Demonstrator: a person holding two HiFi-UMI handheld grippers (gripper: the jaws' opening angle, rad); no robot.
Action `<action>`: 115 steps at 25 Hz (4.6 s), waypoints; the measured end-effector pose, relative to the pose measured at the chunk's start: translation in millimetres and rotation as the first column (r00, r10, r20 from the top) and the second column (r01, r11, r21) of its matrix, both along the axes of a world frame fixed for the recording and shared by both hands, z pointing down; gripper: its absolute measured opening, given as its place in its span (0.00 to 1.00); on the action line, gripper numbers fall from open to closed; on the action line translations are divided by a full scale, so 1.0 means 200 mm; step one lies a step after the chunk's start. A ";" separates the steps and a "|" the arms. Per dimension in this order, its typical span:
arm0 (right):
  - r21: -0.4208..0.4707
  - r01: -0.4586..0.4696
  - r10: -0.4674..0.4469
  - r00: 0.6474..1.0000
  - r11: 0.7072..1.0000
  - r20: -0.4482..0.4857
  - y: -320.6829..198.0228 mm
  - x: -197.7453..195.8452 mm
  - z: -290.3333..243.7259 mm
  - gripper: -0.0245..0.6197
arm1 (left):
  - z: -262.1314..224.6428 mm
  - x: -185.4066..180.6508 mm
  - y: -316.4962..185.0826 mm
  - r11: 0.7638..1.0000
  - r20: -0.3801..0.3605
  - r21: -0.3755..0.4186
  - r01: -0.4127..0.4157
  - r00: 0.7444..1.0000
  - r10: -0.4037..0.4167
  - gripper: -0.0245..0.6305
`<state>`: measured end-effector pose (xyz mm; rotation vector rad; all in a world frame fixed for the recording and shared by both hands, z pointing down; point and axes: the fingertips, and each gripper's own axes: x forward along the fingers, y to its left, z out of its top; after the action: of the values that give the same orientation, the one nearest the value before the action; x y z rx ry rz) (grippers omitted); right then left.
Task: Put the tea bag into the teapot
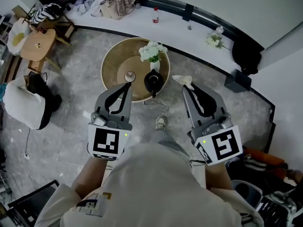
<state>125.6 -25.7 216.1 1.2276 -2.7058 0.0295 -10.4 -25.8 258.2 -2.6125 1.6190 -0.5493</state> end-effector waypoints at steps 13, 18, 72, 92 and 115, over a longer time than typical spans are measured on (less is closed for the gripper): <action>-0.026 0.152 -0.151 0.988 0.988 0.029 -0.44 0.08 0.05 0.10 | -0.01 0.17 -0.40 0.997 0.052 -0.018 0.077 0.996 -0.076 0.05; -0.052 0.180 -0.178 0.983 0.982 0.043 -0.51 0.07 0.09 0.10 | 0.01 0.19 -0.44 0.996 0.072 -0.033 0.082 0.994 -0.079 0.05; -0.643 0.072 -0.332 0.897 0.762 -0.293 -0.93 -0.48 1.62 0.10 | 1.17 -0.12 -0.97 0.902 0.048 -0.422 -0.095 0.991 0.127 0.05; -0.733 -0.067 -0.334 0.860 0.677 -0.386 -0.93 -0.48 2.42 0.10 | 1.84 -0.14 -0.98 0.807 -0.007 -0.575 -0.135 0.987 0.160 0.05; -0.794 -0.117 -0.417 0.800 0.596 -0.431 -0.85 -0.50 2.80 0.17 | 2.02 -0.12 -0.85 0.751 -0.032 -0.634 -0.182 0.977 0.210 0.05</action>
<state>25.8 -195.2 776.3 0.5501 -1.8367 0.6581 -33.7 -196.3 662.0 -3.1345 1.2654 -1.3315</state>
